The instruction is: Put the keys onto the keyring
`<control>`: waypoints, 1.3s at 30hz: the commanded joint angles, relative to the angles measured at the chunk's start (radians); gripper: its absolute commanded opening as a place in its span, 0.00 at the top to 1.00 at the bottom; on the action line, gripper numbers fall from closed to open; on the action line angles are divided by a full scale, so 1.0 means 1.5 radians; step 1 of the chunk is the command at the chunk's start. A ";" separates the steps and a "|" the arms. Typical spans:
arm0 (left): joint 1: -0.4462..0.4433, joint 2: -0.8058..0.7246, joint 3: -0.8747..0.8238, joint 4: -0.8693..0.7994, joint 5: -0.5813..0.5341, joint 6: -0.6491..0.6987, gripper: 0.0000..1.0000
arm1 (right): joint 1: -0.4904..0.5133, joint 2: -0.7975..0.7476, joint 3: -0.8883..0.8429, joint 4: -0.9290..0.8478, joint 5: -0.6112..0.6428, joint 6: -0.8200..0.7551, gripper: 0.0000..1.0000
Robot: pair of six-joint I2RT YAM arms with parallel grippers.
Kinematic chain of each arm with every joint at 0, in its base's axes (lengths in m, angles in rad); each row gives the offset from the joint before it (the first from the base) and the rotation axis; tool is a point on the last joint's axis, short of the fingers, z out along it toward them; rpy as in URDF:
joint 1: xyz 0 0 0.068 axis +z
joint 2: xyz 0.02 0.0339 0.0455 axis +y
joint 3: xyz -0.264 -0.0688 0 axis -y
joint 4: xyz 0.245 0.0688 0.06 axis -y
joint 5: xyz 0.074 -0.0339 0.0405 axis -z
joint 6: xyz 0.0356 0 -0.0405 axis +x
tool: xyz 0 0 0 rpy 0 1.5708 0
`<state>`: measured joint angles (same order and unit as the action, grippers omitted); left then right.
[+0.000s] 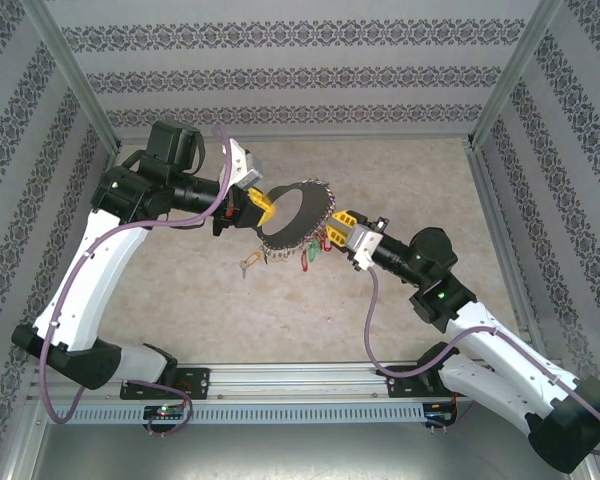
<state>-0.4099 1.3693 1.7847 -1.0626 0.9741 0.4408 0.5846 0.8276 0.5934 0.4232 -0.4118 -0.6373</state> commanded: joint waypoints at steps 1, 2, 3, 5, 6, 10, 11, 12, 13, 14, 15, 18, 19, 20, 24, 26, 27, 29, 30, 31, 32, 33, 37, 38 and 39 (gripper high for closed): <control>0.006 -0.023 0.022 0.021 0.041 0.014 1.00 | -0.003 -0.004 0.026 0.034 -0.036 -0.012 0.78; 0.007 -0.024 0.019 0.025 0.044 0.010 1.00 | -0.002 -0.005 0.026 0.034 -0.040 -0.009 0.78; 0.007 -0.025 0.017 0.031 0.048 0.006 1.00 | -0.002 -0.007 0.027 0.035 -0.044 -0.008 0.78; 0.007 -0.028 0.014 0.040 0.054 -0.003 1.00 | 0.000 -0.014 0.027 0.033 -0.050 -0.007 0.78; 0.007 -0.028 0.015 0.041 0.054 -0.005 1.00 | 0.000 -0.019 0.026 0.033 -0.053 -0.006 0.78; 0.007 -0.030 0.013 0.042 0.046 -0.004 1.00 | 0.001 -0.023 0.026 0.038 -0.057 -0.004 0.78; 0.007 -0.031 0.013 0.042 0.047 -0.004 1.00 | 0.001 -0.022 0.027 0.040 -0.059 -0.004 0.78; 0.007 -0.030 0.013 0.043 0.047 -0.006 1.00 | 0.001 -0.021 0.029 0.038 -0.063 -0.004 0.78; 0.007 -0.031 0.013 0.043 0.047 -0.006 1.00 | 0.001 -0.022 0.031 0.038 -0.068 -0.003 0.78; 0.007 -0.032 0.013 0.044 0.047 -0.007 1.00 | 0.001 -0.023 0.032 0.038 -0.073 -0.002 0.77; 0.007 -0.031 0.013 0.045 0.047 -0.007 1.00 | 0.002 -0.024 0.032 0.037 -0.076 0.000 0.77; 0.006 -0.034 0.012 0.044 0.046 -0.008 1.00 | 0.005 -0.028 0.031 0.036 -0.079 0.002 0.75; 0.007 -0.034 0.010 0.042 0.045 -0.006 1.00 | 0.006 -0.029 0.031 0.035 -0.080 0.002 0.75; 0.007 -0.033 0.010 0.041 0.042 -0.004 1.00 | 0.007 -0.030 0.031 0.032 -0.082 0.002 0.74; 0.007 -0.034 0.010 0.034 0.036 0.003 1.00 | 0.008 -0.036 0.032 0.012 -0.102 0.000 0.68; 0.006 -0.034 0.012 0.032 0.033 0.006 1.00 | 0.007 -0.041 0.031 0.000 -0.109 -0.002 0.67; 0.007 -0.034 0.014 0.029 0.032 0.008 1.00 | 0.008 -0.043 0.031 -0.009 -0.113 -0.005 0.67; 0.006 -0.034 0.016 0.025 0.029 0.010 1.00 | 0.009 -0.047 0.032 -0.030 -0.114 -0.014 0.66; 0.006 -0.034 0.018 0.023 0.029 0.012 1.00 | 0.010 -0.049 0.030 -0.032 -0.112 -0.017 0.67; 0.007 -0.035 0.018 0.021 0.029 0.013 1.00 | 0.011 -0.052 0.027 -0.030 -0.108 -0.017 0.66; 0.007 -0.036 0.018 0.021 0.029 0.012 1.00 | 0.014 -0.054 0.025 -0.026 -0.103 -0.017 0.67; 0.007 -0.037 0.018 0.020 0.029 0.012 1.00 | 0.017 -0.054 0.025 -0.027 -0.099 -0.019 0.67; 0.007 -0.041 0.015 0.019 0.029 0.010 1.00 | 0.037 -0.049 0.027 -0.013 -0.073 -0.018 0.67; 0.007 -0.042 0.014 0.020 0.028 0.011 1.00 | 0.042 -0.050 0.027 -0.012 -0.066 -0.019 0.69; 0.007 -0.043 0.014 0.019 0.025 0.009 1.00 | 0.047 -0.052 0.027 -0.010 -0.057 -0.020 0.72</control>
<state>-0.4099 1.3411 1.7882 -1.0554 0.9901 0.4385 0.6338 0.7605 0.6102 0.3851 -0.5262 -0.6582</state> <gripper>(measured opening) 0.062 0.300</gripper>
